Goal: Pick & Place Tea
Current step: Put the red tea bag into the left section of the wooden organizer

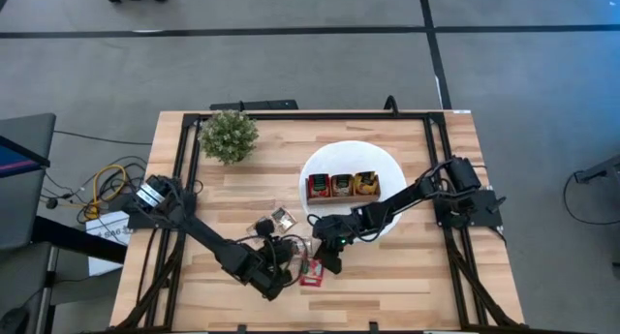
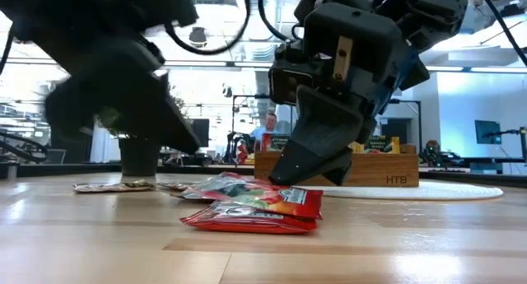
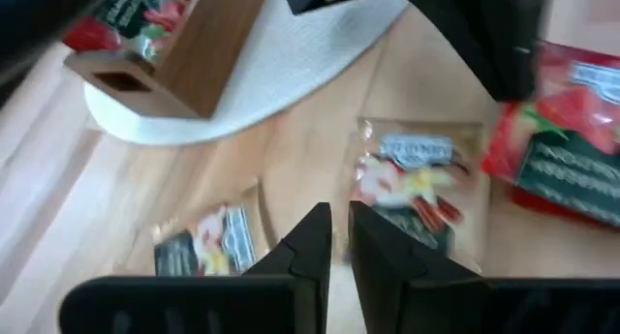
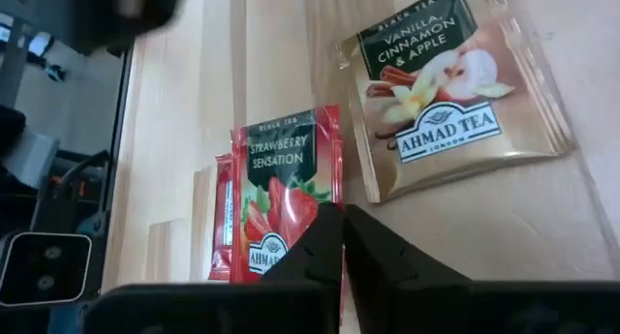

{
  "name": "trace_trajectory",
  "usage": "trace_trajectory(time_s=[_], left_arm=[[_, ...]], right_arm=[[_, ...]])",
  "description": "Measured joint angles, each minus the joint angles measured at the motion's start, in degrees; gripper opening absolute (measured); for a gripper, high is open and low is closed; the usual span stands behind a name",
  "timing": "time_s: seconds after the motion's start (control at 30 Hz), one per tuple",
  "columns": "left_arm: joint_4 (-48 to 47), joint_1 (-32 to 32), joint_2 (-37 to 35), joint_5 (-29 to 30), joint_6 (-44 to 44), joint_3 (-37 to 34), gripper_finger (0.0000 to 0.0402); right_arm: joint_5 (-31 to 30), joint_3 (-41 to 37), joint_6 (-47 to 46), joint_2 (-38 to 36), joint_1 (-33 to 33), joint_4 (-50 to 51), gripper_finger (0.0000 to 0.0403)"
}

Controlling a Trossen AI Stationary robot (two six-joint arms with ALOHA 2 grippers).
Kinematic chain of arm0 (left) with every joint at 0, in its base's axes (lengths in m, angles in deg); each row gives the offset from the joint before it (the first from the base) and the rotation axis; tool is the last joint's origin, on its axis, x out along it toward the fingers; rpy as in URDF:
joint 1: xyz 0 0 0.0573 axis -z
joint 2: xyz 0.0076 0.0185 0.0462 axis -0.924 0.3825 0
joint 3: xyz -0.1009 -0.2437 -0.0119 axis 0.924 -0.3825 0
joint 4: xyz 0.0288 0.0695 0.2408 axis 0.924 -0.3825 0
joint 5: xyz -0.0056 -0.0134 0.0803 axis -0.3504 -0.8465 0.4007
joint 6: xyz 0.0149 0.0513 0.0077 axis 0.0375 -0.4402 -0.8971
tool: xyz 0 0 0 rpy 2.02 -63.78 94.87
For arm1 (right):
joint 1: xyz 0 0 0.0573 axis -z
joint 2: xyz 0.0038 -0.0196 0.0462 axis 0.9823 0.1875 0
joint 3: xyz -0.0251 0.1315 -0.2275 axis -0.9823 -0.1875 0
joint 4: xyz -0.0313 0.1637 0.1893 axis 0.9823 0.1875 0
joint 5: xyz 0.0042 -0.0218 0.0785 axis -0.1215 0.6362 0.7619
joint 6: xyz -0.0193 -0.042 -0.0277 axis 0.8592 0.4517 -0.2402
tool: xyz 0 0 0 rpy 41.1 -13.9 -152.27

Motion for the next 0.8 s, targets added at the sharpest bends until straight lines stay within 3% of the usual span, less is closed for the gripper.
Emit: trace_trajectory(time_s=[0.07, 0.2, 0.27, 0.57, 0.8], left_arm=[[-0.62, 1.19, -1.12, -3.08, 0.29, 0.00, 0.0032], [4.85, 2.22, -0.90, -18.67, -5.11, 0.02, 0.0031], [9.91, 2.23, 0.43, -22.57, -8.61, 0.02, 0.0028], [16.35, -0.36, 3.67, -22.84, -13.15, 0.04, 0.0020], [20.26, -2.51, 3.93, -17.37, -11.72, 0.07, 0.0019]], right_arm=[[-0.05, 0.00, 0.24, 0.00, 0.05, 0.03, 0.0009], [-1.33, 0.00, 0.08, 0.00, 0.18, -0.04, 0.0005], [-1.35, 0.00, 0.23, 0.00, 0.47, -0.32, 0.0002], [4.41, 0.02, -0.54, 0.00, 0.61, 0.59, 0.0013], [4.57, 0.02, -2.16, 0.50, 0.46, 1.66, 0.0094]])
